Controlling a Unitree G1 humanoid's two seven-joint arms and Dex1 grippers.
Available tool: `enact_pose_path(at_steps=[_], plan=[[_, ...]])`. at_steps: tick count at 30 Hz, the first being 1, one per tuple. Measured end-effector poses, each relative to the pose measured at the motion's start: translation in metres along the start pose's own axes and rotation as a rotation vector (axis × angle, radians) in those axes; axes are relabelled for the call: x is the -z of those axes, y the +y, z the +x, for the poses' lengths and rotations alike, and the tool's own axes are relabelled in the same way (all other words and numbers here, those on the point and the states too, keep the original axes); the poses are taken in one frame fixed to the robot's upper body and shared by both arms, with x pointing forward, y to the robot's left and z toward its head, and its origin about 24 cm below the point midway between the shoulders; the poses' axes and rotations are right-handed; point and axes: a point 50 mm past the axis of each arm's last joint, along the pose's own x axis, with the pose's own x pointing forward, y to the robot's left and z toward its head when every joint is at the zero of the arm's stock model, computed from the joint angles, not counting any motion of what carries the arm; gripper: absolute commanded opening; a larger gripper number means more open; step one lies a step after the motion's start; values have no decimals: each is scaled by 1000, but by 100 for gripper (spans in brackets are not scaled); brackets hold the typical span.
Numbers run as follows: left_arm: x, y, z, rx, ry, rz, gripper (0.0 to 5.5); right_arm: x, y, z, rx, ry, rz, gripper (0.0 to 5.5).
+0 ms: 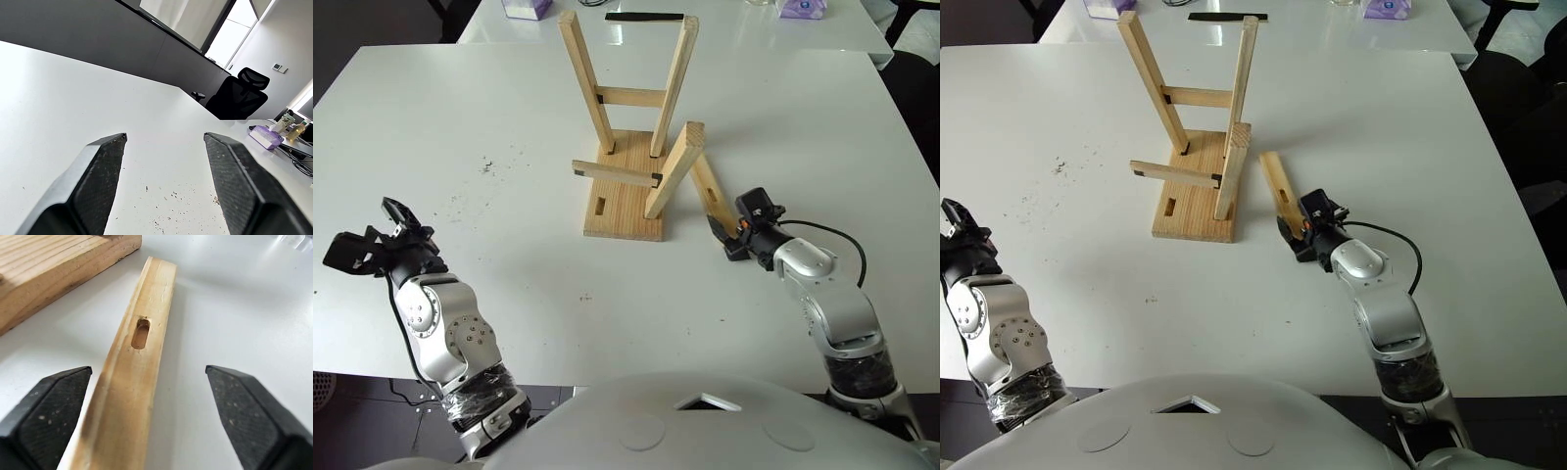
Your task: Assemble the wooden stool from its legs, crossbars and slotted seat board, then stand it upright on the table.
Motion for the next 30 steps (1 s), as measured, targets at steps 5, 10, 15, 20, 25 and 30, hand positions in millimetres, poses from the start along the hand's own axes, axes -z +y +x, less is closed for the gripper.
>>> enact_pose_path(at_steps=[5,10,15,20,25,30], plan=[[3,-6,4,13,6,-7,295,7,2,9,-3,35,34,430],[5,-11,9,31,9,-6,295,18,1,15,33,44,57,430],[6,-9,11,27,10,2,295,20,0,16,39,40,69,405],[5,-9,11,23,2,0,295,20,3,17,32,40,83,330],[5,-8,11,20,-2,1,295,17,7,17,18,27,88,259],[7,-9,12,18,2,-2,295,12,7,19,18,15,80,204]])
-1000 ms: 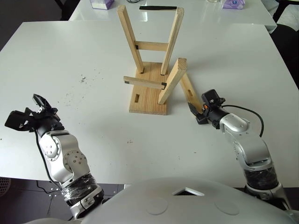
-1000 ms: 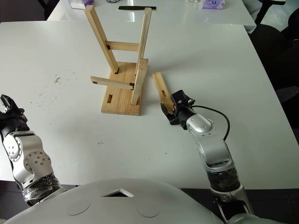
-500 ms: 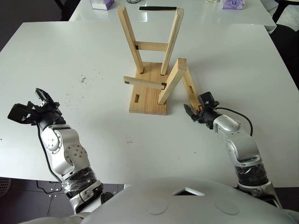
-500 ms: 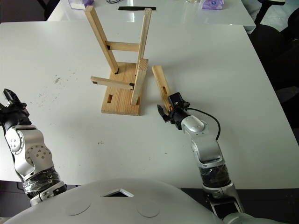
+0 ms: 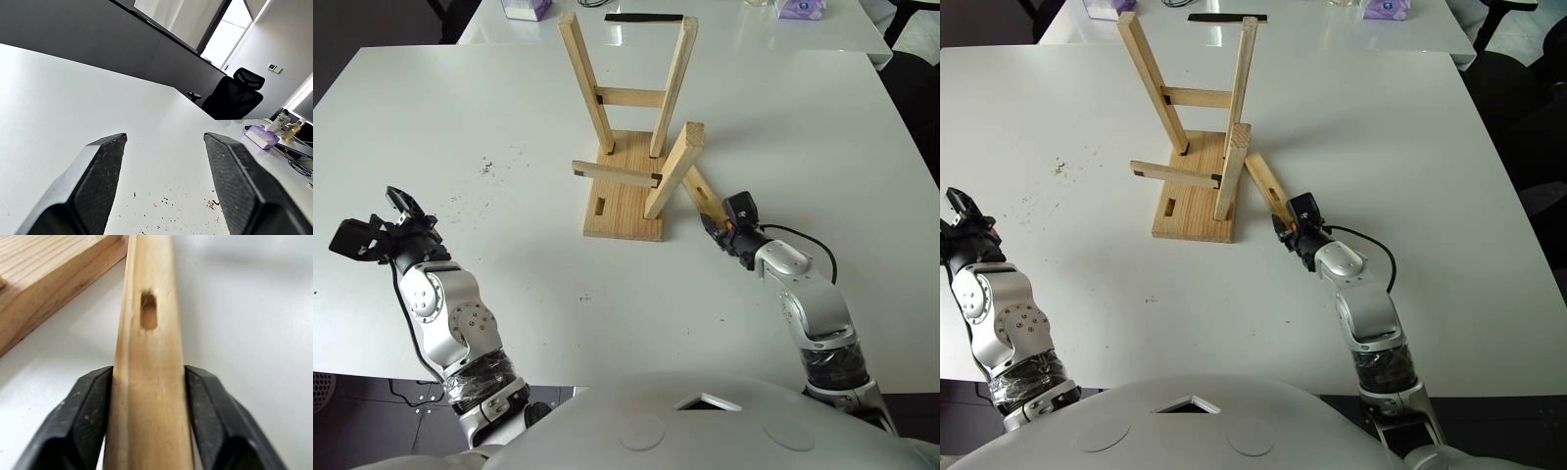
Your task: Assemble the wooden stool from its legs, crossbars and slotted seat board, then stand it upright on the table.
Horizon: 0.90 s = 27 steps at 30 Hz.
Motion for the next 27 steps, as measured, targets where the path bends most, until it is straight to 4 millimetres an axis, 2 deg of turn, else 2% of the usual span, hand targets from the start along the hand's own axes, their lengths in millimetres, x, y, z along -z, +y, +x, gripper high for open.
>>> enact_pose_path(at_steps=[7,16,24,27], plan=[[0,0,2,-1,-7,-4,295,-2,0,2,1,3,-25,204],[-1,-1,2,-9,-26,-11,295,-4,-11,4,-25,7,-58,204],[-8,-17,10,27,-70,-54,295,-27,-31,13,-4,-60,114,204],[-10,-22,13,37,-73,-74,295,-24,-44,17,16,-44,320,204]])
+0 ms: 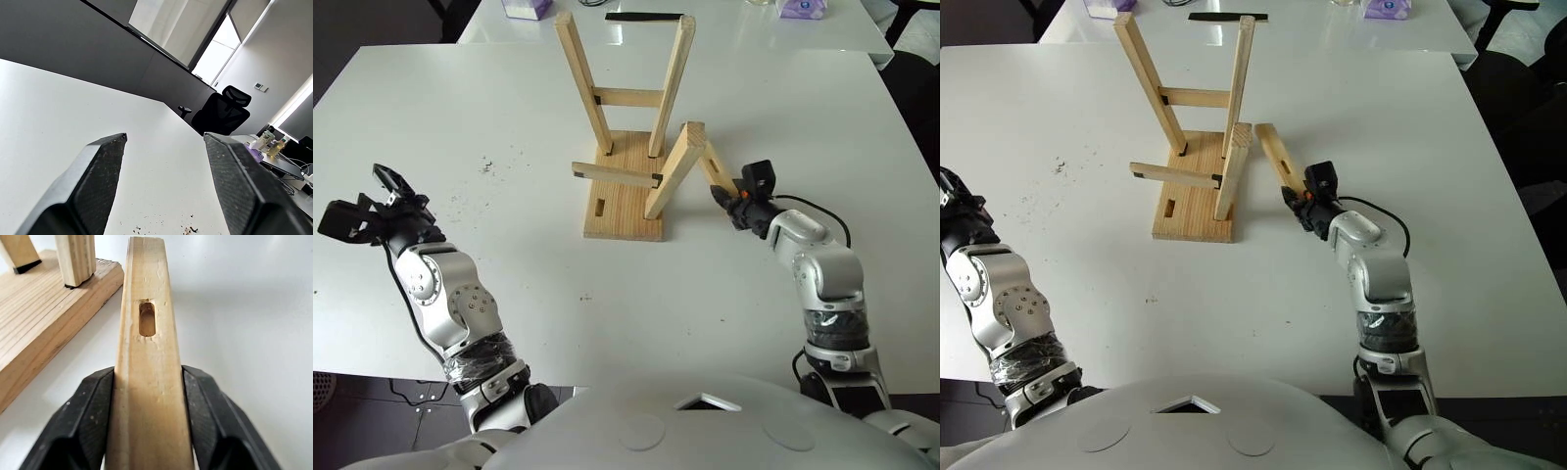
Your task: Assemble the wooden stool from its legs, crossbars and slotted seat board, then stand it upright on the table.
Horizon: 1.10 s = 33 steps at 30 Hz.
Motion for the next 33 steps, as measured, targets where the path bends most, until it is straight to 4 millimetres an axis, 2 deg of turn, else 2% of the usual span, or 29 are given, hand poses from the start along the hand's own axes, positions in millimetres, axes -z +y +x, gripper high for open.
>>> enact_pose_path(at_steps=[3,5,7,9,10,13,15,19,21,26,30,33], plan=[[-1,-9,5,41,25,-60,295,-13,-11,7,-27,-29,272,204],[-5,-23,11,120,47,-112,295,-29,-14,10,-74,-81,396,204],[-13,-41,14,228,61,-187,295,-48,-16,11,-138,-143,477,204],[-28,-66,15,390,79,-313,295,-78,-18,9,-225,-253,564,204],[-34,-74,15,443,81,-355,295,-89,-19,6,-254,-294,581,204],[-54,-98,7,676,123,-487,348,-131,-18,-9,-419,-458,611,204],[-61,-110,1,798,146,-531,378,-147,-12,-18,-517,-516,590,204],[-76,-151,-25,1166,256,-635,436,-179,13,-49,-830,-617,467,204],[-80,-162,-32,1281,311,-650,463,-188,23,-63,-926,-637,387,204],[-85,-184,-42,1520,498,-659,468,-196,41,-88,-1077,-629,203,204],[-92,-192,-45,1666,620,-641,468,-188,53,-104,-1144,-580,67,204],[-96,-197,-52,1760,703,-627,468,-176,56,-107,-1164,-526,38,204]])
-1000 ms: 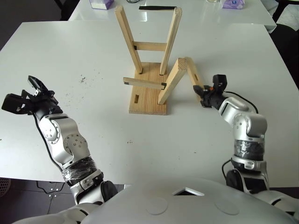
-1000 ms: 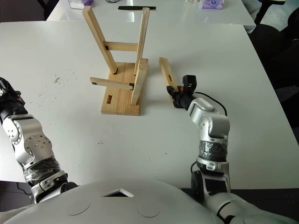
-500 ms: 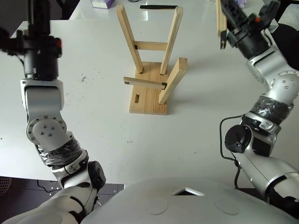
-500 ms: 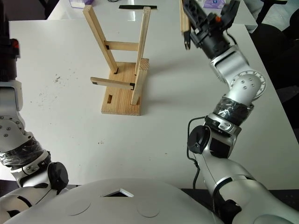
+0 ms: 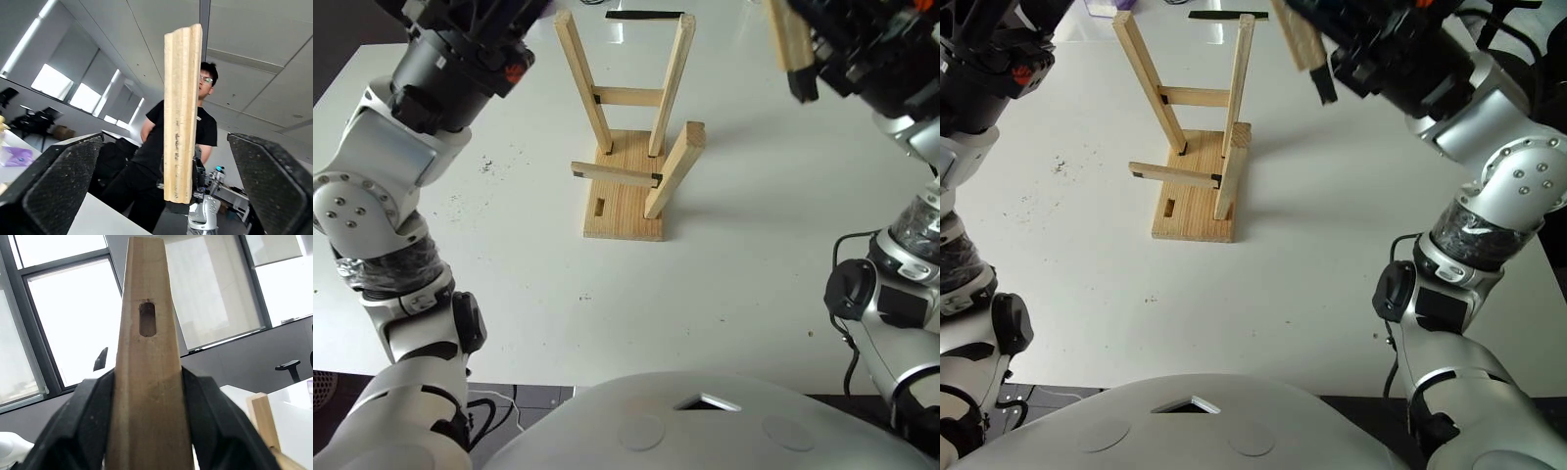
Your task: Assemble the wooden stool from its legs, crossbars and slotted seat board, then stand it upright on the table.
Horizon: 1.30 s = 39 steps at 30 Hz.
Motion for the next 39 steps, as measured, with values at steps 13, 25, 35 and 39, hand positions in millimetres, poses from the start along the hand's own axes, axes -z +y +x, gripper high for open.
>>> enact_pose_path(at_steps=[13,25,35,39], plan=[[10,-3,26,133,187,-81,468,28,14,8,-110,119,29,204],[15,-3,25,166,213,-15,468,42,10,1,-121,181,26,204],[17,-4,27,161,218,-3,468,43,2,-5,-106,228,34,204],[17,-3,27,163,220,7,406,43,1,-7,-103,240,27,204]])
